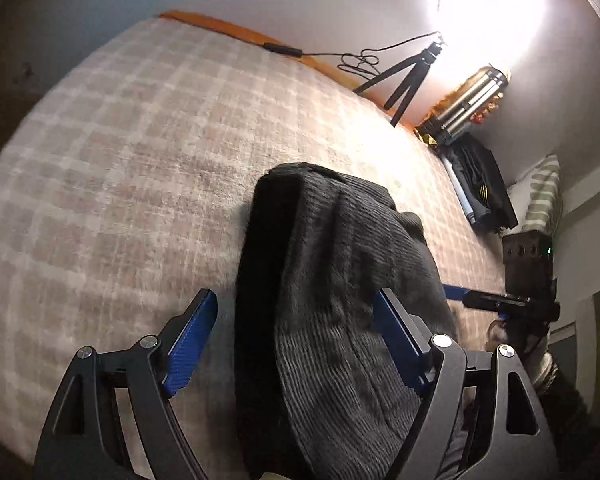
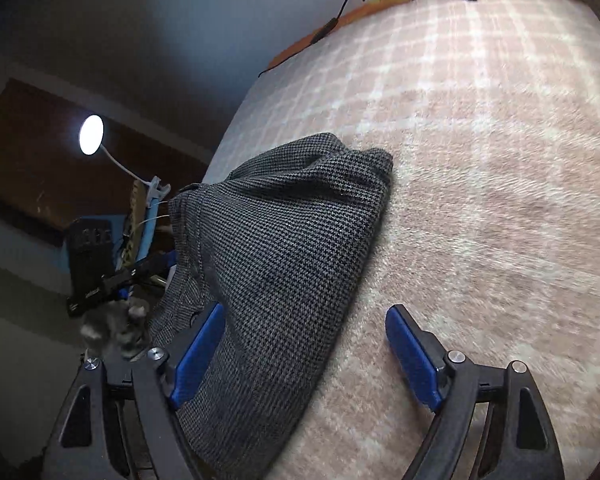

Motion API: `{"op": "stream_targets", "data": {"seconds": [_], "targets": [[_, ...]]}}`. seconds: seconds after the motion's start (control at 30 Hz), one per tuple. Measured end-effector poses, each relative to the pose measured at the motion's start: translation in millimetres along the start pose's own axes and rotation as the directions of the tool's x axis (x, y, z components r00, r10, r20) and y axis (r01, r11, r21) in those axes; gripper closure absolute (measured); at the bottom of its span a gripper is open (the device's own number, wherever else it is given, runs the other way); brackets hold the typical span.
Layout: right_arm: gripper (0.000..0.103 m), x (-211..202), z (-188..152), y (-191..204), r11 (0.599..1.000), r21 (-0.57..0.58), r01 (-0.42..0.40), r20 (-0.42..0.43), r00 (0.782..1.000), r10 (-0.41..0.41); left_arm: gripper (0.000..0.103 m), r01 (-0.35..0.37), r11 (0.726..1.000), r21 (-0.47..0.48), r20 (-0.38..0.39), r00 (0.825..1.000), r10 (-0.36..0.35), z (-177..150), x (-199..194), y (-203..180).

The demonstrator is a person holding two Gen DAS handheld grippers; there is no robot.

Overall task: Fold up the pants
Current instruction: 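Grasp the folded shorts' edge with the left tool while the right tool grasps beside it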

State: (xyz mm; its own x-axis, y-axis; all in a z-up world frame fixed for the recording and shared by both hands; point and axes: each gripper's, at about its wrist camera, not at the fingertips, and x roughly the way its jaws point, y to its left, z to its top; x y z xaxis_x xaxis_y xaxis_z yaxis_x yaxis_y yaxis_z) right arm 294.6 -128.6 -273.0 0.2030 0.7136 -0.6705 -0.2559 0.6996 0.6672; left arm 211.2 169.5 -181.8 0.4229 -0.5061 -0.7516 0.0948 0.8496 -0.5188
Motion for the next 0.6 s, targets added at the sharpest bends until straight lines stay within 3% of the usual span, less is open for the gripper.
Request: {"op": "stream_targets", "data": {"seconds": [0.23, 0.3, 0.47, 0.6], "targets": [[0.018, 8, 10, -7, 0.996, -0.015, -0.088, 0.038, 0.995, 0.089, 0.022, 0.043, 0.999, -0.006, -0.027, 0.999, -0.043, 8, 25, 9], [0.024, 10, 12, -9, 0.993, -0.025, -0.113, 0.03, 0.993, 0.114, 0.022, 0.055, 0.998, 0.014, -0.02, 0.998, -0.054, 10, 27, 7], [0.027, 18, 15, -3, 0.987, -0.077, -0.141, 0.003, 0.99, 0.142, 0.022, 0.106, 0.994, 0.013, -0.013, 0.994, -0.106, 16, 29, 11], [0.029, 28, 19, 3, 0.985, -0.086, -0.148, 0.003, 0.989, 0.149, 0.022, 0.104, 0.994, 0.029, -0.008, 0.995, -0.104, 18, 34, 6]]}}
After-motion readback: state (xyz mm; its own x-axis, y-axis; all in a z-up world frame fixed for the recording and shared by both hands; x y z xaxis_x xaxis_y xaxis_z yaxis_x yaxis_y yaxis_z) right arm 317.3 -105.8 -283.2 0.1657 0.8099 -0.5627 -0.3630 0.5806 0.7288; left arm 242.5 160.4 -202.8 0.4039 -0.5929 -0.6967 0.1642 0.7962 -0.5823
